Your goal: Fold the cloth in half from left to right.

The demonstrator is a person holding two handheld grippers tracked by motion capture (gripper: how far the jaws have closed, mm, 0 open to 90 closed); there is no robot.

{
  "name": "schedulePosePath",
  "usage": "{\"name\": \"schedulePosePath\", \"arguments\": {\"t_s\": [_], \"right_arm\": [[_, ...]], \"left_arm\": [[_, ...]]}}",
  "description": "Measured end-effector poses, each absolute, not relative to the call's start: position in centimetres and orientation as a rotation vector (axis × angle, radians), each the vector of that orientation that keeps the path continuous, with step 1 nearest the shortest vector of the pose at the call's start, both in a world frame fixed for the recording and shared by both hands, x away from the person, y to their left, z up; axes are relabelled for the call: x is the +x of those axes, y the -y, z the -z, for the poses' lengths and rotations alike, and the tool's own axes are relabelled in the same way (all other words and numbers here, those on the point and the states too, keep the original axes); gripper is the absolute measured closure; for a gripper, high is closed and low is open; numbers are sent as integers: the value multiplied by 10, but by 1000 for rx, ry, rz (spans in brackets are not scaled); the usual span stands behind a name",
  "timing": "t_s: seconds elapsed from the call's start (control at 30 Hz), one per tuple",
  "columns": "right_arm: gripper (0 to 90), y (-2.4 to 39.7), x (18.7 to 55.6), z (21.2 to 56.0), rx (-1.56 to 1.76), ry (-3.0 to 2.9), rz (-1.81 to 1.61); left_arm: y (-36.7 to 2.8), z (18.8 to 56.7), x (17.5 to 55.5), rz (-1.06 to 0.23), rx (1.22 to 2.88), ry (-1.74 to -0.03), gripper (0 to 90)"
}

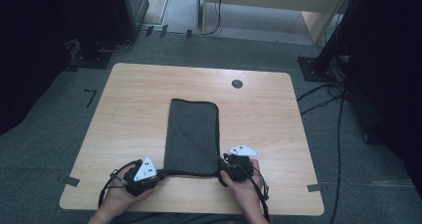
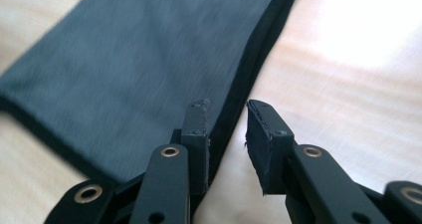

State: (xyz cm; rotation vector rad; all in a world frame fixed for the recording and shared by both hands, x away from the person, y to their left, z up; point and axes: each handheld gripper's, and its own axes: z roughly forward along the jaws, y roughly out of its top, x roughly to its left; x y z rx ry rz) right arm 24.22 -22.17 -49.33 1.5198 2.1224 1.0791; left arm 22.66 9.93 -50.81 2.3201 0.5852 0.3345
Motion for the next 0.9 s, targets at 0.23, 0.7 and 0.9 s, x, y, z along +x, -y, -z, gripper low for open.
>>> {"name": "schedulePosePath", "arguments": {"t_s": [0.23, 0.7, 0.9], "right_arm": [[698, 219, 269, 487, 1463, -2122, -1023], [600, 218, 382, 481, 1515, -2041, -1042], [538, 225, 422, 486, 1553, -2020, -1141]], "left_arm": [[-102, 509, 226, -321, 2342, -552, 814], [-113, 501, 240, -104, 2048, -680, 407], [-106, 507, 248, -208, 2068, -851, 400]]}}
